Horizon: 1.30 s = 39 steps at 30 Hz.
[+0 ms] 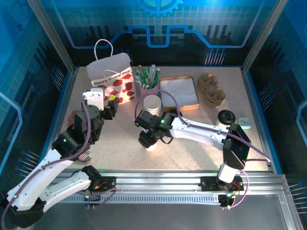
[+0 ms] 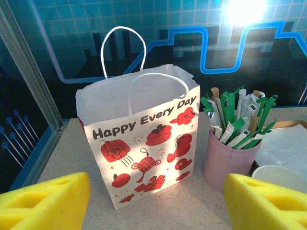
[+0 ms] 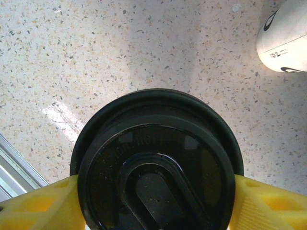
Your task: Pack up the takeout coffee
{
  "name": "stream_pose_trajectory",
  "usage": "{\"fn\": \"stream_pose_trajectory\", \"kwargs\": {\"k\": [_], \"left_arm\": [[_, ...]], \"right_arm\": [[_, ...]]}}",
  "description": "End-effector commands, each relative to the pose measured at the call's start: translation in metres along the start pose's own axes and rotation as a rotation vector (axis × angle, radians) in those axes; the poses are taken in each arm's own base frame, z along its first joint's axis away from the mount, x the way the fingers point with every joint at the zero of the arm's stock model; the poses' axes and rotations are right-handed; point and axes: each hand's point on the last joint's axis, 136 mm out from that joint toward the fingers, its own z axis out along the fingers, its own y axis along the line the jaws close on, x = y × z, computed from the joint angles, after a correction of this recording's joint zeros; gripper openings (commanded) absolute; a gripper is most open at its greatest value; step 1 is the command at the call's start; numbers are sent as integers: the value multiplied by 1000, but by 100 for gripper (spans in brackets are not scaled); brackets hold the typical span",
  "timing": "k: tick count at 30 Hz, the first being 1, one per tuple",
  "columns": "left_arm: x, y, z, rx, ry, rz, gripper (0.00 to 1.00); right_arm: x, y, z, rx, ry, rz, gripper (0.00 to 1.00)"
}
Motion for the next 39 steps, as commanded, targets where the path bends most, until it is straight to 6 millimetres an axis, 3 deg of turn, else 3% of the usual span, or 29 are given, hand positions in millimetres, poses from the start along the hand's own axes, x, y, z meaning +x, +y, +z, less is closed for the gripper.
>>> {"fn": "stream_pose_trajectory", "kwargs": {"k": [1,7,13,17,22,30,36,39], "left_arm": [[0,6,1,-32,-5,8,74],[0,6,1,-32,-4,7,74],[0,5,1,-26,-1,8,74],[1,5,2,-27,2,8,74],[2,5,2,-30,4,10,74],[0,7,1,-32,-2,7,74],[1,4,2,-24,0,7,74],[0,4,2,-18,0,3,74]], "right_arm": [[13,-3,8,-20,40,35,69],[25,-3,21,-21,94,53,68],[50,-20,34,58,210,48,68],[50,-18,33,40,215,52,68],[29,-21,5,36,140,51,67],[20,-54,-37,72,69,93,67],[38,-102,-61,122,37,198,67],[52,-136,-73,157,18,276,67]]}}
